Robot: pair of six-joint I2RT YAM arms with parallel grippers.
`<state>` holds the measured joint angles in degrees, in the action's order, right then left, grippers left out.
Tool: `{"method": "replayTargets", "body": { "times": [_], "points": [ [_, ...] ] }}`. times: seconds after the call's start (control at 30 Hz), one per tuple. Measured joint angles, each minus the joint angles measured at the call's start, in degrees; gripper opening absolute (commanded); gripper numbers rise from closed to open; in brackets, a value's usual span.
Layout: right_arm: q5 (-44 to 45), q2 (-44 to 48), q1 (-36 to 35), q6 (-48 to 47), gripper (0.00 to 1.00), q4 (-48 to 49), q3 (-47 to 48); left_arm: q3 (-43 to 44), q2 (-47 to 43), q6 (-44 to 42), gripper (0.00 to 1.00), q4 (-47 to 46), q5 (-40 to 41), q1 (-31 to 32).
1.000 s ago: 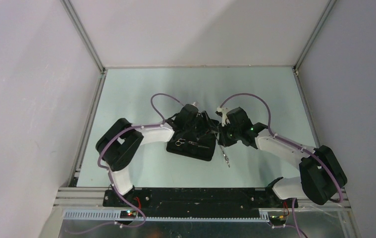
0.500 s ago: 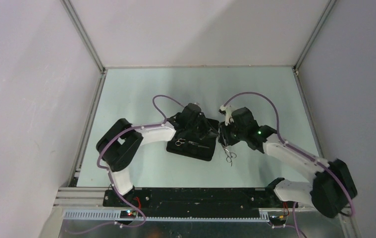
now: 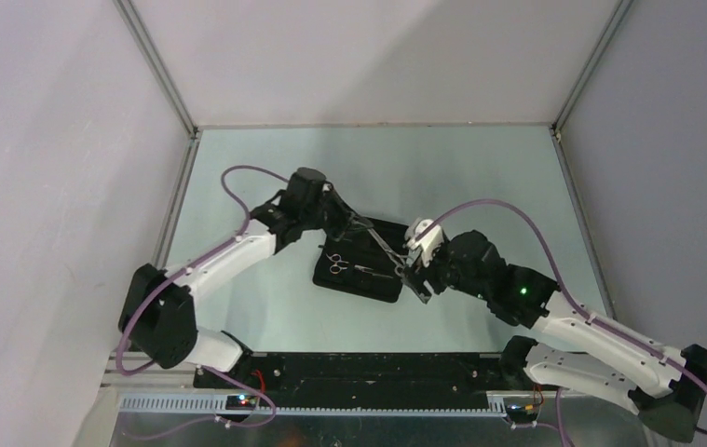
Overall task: Sort the hair-cutting tools
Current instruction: Pick up the scissors from the center of the board.
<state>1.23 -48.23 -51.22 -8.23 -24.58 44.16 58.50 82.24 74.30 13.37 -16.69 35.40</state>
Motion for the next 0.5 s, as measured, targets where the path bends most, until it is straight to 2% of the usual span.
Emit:
{"method": "replayTargets", "body": {
  "times": [0.23,0.5],
  "points": [
    [8.13,-4.74,-10.78,-8.41,0.76,3.37,0.11,3.13,-3.76,-3.15,0.0,12.79,0.85,-5.22],
    [19.26,-15.15,-16.39,-16.46,0.68,11.28,0.11,3.89,-6.43,-3.82,0.0,17.07,0.87,-5.7]
  ]
}}
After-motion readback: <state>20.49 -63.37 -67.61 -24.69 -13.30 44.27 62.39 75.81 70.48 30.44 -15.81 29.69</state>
